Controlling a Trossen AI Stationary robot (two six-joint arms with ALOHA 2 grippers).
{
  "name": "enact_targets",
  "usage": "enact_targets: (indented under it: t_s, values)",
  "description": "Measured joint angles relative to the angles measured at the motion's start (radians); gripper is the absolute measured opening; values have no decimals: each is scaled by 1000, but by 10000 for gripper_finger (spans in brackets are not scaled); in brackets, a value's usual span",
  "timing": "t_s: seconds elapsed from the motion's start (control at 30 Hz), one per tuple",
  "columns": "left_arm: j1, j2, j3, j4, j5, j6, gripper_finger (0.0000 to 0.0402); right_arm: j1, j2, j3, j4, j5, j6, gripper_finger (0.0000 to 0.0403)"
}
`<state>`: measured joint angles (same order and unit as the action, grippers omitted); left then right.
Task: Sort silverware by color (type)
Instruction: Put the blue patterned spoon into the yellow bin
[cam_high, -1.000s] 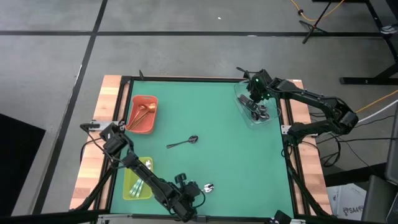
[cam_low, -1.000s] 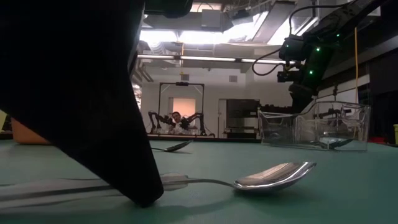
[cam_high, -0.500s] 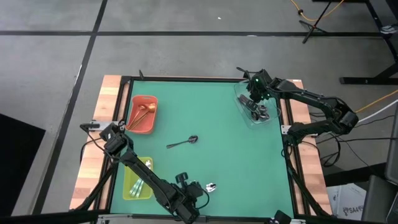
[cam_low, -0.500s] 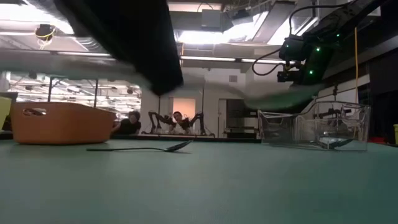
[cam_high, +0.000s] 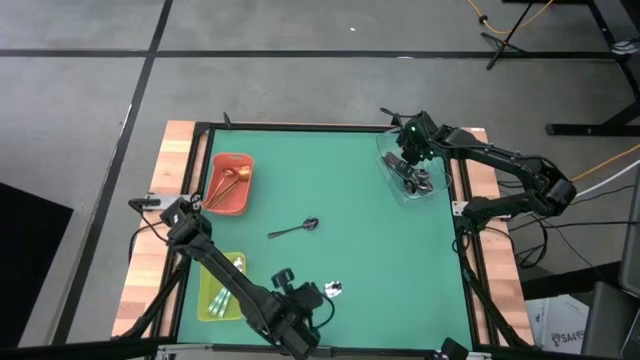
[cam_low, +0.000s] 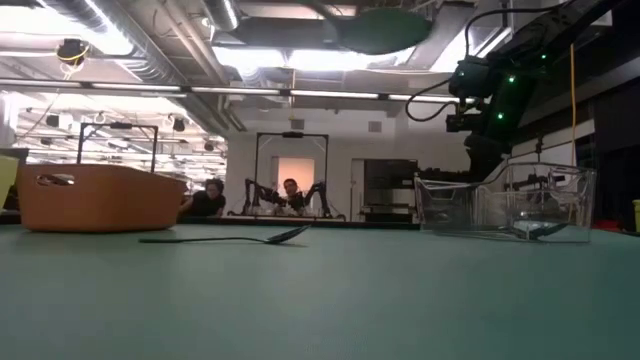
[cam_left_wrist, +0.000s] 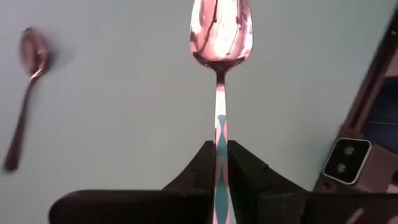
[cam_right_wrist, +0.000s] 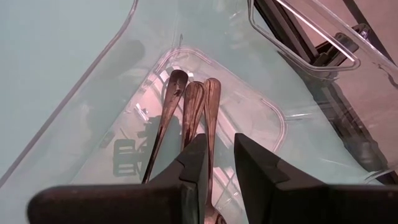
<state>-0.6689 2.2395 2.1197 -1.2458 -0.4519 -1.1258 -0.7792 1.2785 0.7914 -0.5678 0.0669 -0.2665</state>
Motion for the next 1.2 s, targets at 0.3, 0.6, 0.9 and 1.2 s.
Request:
enact_targets:
  t_s: [0.3, 0.6, 0.9, 1.2]
  values:
    - [-2, 0, 115, -224, 79, -243, 16, 0, 0, 0, 0, 0, 0, 69]
    - [-1, -1, 158, -325, 231, -431, 16, 0, 0, 0, -2, 0, 0, 69]
    - [-3, -1, 158, -326, 350, -579, 16, 0, 0, 0, -3, 0, 0, 69]
    - [-8, -17, 149, -323, 414, -622, 16, 0, 0, 0, -2, 0, 0, 69]
